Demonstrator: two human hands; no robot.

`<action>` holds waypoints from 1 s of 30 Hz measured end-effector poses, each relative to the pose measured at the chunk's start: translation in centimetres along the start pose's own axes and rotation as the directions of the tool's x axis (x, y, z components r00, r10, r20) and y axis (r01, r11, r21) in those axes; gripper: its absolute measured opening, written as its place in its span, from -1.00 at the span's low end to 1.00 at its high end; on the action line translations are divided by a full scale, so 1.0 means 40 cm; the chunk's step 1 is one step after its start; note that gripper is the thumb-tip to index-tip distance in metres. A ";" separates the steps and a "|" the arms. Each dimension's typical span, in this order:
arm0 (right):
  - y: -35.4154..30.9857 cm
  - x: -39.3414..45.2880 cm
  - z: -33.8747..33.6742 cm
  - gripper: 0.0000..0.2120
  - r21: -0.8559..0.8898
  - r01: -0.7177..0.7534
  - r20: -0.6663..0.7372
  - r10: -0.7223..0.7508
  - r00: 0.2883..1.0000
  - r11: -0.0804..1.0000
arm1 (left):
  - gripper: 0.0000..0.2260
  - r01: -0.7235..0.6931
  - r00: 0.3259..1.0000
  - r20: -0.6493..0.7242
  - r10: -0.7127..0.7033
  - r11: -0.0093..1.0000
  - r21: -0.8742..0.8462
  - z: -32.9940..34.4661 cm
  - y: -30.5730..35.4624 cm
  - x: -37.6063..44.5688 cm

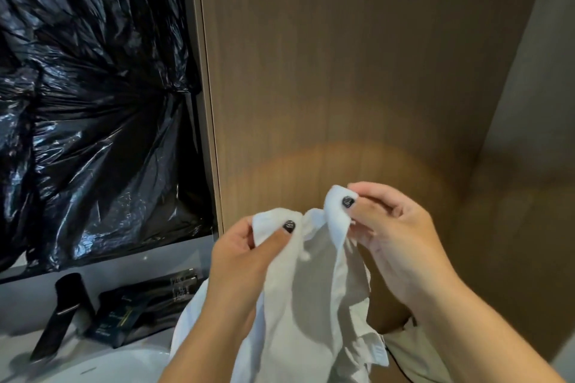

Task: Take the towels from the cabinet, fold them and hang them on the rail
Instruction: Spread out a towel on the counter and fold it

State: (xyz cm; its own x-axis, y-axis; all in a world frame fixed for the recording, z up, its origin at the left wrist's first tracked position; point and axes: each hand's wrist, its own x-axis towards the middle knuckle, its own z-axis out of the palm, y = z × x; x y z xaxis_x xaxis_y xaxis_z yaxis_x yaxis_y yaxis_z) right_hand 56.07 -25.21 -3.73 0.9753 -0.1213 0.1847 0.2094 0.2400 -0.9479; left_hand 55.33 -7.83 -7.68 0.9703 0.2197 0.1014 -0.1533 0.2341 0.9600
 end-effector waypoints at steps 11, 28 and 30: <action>0.044 -0.033 0.026 -0.57 -0.420 0.477 0.457 -0.274 0.846 0.772 | -0.77 -0.120 0.990 0.083 0.114 0.989 0.084 0.015 0.000 -0.033; -0.001 0.023 0.035 -0.93 -0.397 0.573 0.550 -0.315 0.774 0.717 | -0.72 -0.244 0.927 0.304 0.219 0.969 0.045 0.002 0.033 -0.034; -0.001 0.027 0.035 -0.92 -0.380 0.570 0.527 -0.336 0.780 0.728 | -0.70 -0.249 0.921 0.320 0.220 0.967 0.052 -0.006 0.031 -0.031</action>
State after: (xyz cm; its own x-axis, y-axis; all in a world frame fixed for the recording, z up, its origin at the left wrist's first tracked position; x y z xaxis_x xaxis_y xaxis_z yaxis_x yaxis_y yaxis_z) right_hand 57.21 -24.02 -3.11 0.7281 0.3326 0.5994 0.6818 -0.2603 -0.6837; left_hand 53.91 -7.59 -6.68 0.9203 -0.0493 0.3882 -0.3802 0.1222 0.9168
